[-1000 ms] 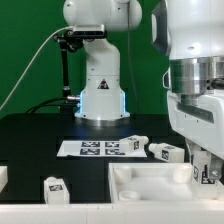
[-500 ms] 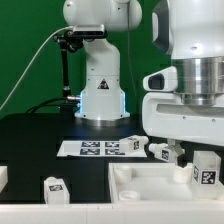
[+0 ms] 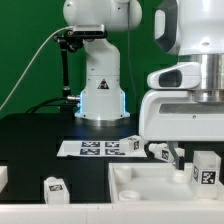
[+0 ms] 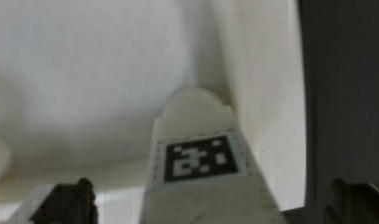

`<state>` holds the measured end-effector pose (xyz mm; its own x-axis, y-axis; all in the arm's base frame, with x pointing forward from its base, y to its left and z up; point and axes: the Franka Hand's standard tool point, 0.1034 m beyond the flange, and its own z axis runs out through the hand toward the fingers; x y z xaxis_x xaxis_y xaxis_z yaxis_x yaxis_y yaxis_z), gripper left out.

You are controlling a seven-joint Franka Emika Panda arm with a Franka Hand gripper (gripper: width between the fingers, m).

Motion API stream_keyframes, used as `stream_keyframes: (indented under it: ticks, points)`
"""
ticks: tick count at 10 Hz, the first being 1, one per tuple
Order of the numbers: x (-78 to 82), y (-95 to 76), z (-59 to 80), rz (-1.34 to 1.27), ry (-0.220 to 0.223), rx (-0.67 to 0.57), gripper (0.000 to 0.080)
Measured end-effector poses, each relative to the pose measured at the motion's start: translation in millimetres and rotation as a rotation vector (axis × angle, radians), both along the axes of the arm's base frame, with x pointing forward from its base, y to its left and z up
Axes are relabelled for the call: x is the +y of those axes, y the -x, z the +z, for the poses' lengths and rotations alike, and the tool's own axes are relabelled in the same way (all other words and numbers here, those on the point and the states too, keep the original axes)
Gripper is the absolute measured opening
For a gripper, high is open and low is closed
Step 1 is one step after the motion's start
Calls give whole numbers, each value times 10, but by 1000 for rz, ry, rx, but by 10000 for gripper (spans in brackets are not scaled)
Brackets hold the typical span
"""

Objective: Assemble one leg

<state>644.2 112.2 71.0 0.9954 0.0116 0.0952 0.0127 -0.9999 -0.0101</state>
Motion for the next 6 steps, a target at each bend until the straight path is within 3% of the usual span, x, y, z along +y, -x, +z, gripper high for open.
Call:
stream_keyframes:
  ticks: [2, 4, 5, 6]
  points:
    - [-1, -6, -12, 26, 2, -1, 620]
    - [0, -6, -12, -39, -5, -1, 348]
    - [3, -5, -12, -123, -15, 1, 348]
    - [-5, -7, -11, -228, -24, 2, 284]
